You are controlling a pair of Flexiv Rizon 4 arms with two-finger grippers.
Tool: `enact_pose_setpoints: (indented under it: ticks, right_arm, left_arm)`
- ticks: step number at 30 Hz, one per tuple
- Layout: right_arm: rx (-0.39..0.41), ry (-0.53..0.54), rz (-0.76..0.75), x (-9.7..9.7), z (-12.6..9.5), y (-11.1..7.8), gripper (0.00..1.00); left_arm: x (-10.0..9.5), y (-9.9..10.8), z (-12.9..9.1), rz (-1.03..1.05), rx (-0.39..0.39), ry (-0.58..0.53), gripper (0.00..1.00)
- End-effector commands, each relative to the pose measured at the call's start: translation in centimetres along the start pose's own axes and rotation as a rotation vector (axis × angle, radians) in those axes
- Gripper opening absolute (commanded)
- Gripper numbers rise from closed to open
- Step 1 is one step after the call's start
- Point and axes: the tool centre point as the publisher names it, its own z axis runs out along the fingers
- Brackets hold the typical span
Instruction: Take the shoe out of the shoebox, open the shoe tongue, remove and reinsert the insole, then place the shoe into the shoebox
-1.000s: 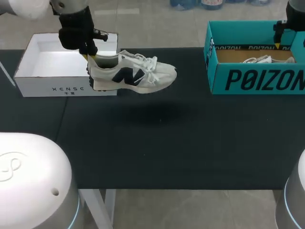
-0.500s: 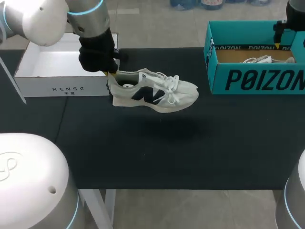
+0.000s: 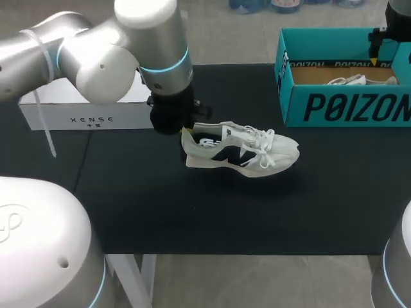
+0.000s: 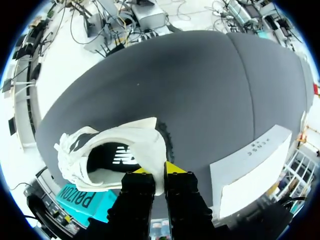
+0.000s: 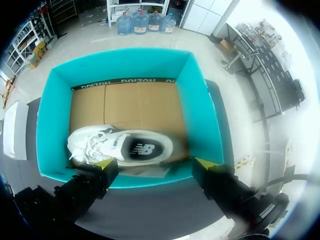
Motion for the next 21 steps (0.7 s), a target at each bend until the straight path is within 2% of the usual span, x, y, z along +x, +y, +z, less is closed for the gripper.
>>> enact_pose_setpoints:
  ticks: [1, 13, 21]
  right_arm:
    - [-0.003, -0.001, 0.001, 0.0, 0.0, -0.1, 1.00]
    - [-0.003, -0.001, 0.001, 0.0, 0.0, -0.1, 1.00]
    - [-0.003, -0.001, 0.001, 0.0, 0.0, -0.1, 1.00]
  left_arm:
    - [-0.7, 0.4, 1.3, -0.015, 0.020, 0.017, 0.00]
    - [0.2, -1.8, 3.0, -0.068, 0.061, 0.036, 0.00]
    - [0.6, -3.0, 5.2, -0.087, 0.067, 0.048, 0.00]
